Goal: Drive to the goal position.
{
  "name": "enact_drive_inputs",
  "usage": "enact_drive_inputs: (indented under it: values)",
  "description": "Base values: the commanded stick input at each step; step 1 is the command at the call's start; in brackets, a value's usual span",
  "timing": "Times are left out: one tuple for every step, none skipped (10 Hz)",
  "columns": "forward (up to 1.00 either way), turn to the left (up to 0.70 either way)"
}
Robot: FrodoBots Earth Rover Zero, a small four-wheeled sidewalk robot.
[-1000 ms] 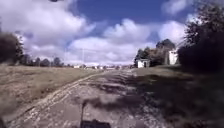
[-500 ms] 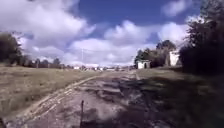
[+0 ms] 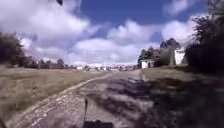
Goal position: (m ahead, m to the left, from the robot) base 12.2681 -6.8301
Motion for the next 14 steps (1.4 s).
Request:
enact_drive_inputs:
  values:
    - [1.0, 0.01]
    - [1.0, 0.01]
    - [1.0, 0.01]
    - [1.0, 0.01]
    - [1.0, 0.01]
    - [1.0, 0.01]
    - [1.0, 0.01]
    - [1.0, 0.01]
    - [1.0, -0.15]
    - [1.0, -0.23]
    - [1.0, -0.28]
    - [1.0, -0.19]
    - [1.0, -0.1]
    - [1.0, 0.01]
